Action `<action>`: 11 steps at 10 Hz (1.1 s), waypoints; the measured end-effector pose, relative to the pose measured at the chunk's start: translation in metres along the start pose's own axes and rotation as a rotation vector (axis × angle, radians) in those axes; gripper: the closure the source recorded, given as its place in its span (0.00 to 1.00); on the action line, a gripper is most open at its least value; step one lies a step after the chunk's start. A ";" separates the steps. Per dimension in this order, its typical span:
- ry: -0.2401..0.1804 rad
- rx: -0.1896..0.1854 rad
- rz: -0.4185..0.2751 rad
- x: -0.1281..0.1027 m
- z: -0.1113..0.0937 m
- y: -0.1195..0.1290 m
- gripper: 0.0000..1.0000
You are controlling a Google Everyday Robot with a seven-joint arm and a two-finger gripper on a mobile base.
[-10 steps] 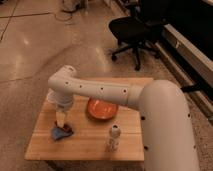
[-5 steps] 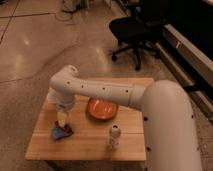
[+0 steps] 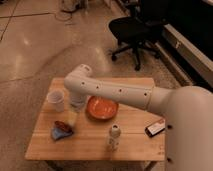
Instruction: Knock the bottle over
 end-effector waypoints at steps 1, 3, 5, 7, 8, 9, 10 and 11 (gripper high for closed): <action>0.006 -0.012 0.023 -0.017 -0.005 0.000 0.25; 0.011 -0.036 0.055 -0.041 -0.013 0.005 0.25; 0.013 -0.066 0.070 -0.073 -0.022 0.014 0.25; 0.008 -0.073 0.071 -0.102 -0.027 0.019 0.25; 0.004 -0.078 0.078 -0.118 -0.030 0.022 0.25; 0.001 -0.081 0.081 -0.127 -0.033 0.023 0.25; -0.005 -0.085 0.086 -0.139 -0.036 0.024 0.25; -0.017 -0.093 0.093 -0.155 -0.041 0.026 0.25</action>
